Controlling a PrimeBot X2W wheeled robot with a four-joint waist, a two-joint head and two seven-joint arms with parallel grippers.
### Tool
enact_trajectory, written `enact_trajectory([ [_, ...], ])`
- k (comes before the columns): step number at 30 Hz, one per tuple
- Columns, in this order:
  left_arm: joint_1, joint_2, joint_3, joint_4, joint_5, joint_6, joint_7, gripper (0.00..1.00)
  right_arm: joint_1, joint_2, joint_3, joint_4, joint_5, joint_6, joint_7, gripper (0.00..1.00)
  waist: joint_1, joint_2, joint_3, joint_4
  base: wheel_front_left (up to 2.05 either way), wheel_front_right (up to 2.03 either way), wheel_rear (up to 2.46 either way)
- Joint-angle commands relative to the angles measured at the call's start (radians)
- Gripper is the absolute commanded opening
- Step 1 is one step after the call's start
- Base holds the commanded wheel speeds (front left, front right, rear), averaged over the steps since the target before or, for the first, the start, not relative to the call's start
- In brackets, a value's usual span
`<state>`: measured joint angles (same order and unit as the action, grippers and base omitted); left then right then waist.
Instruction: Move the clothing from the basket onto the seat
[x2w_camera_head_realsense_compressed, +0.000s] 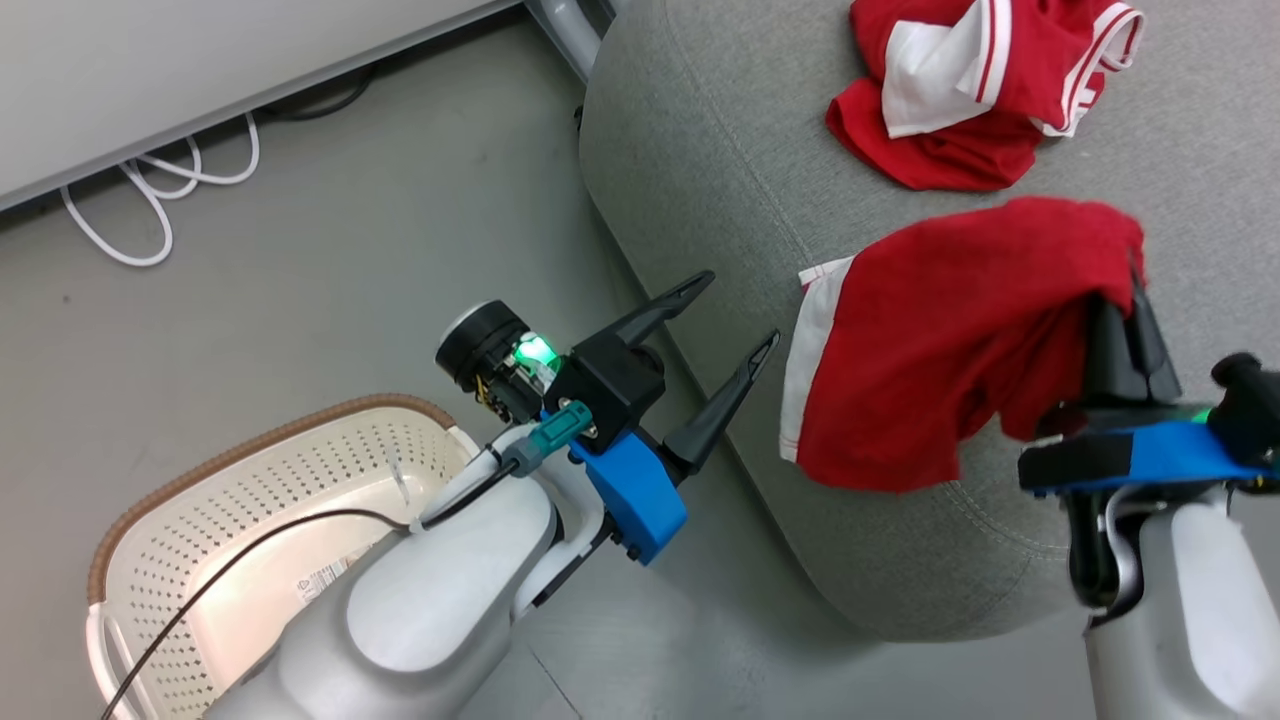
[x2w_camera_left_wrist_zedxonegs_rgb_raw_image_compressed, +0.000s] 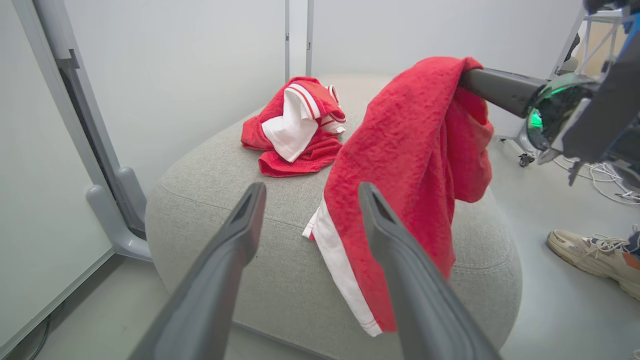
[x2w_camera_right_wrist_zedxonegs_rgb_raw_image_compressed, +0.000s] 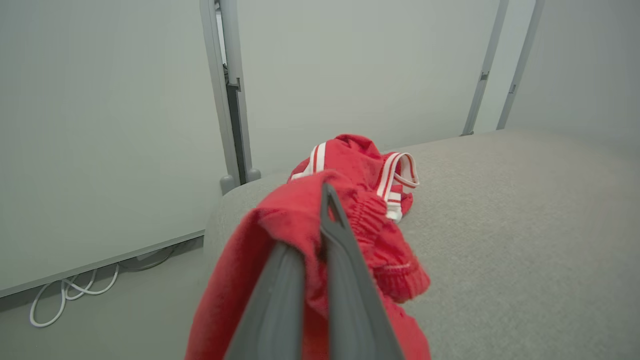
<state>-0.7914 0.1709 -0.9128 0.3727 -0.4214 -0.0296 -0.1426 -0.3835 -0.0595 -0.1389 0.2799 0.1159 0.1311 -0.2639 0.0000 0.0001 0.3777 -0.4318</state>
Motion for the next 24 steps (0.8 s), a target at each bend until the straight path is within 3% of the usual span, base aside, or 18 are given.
enact_trajectory([
  [1,-0.015,0.008,0.002,-0.006,0.004,-0.002,-0.004,1.00,-0.033,-0.005,-0.002,-0.019,-0.006,-0.001,-0.001,0.00,0.0000,-0.0001,0.017,0.007,0.00,0.00,0.00],
  [5,-0.040,0.014,0.002,-0.011,0.012,0.000,-0.001,1.00,-0.099,-0.035,0.008,-0.056,-0.010,-0.001,-0.001,0.00,0.0000,-0.0001,0.061,0.024,0.00,0.00,0.00],
  [15,-0.148,0.048,-0.012,-0.048,0.055,-0.014,0.046,1.00,-0.442,-0.218,-0.078,-0.121,-0.004,-0.001,-0.001,0.00,0.0000,-0.0001,0.273,0.076,0.00,0.00,0.00],
  [24,-0.234,0.075,-0.020,-0.101,0.091,-0.024,0.080,1.00,-0.619,-0.409,-0.240,-0.015,0.015,-0.001,-0.001,0.00,0.0000,-0.0001,0.417,0.119,0.00,0.00,0.00],
])
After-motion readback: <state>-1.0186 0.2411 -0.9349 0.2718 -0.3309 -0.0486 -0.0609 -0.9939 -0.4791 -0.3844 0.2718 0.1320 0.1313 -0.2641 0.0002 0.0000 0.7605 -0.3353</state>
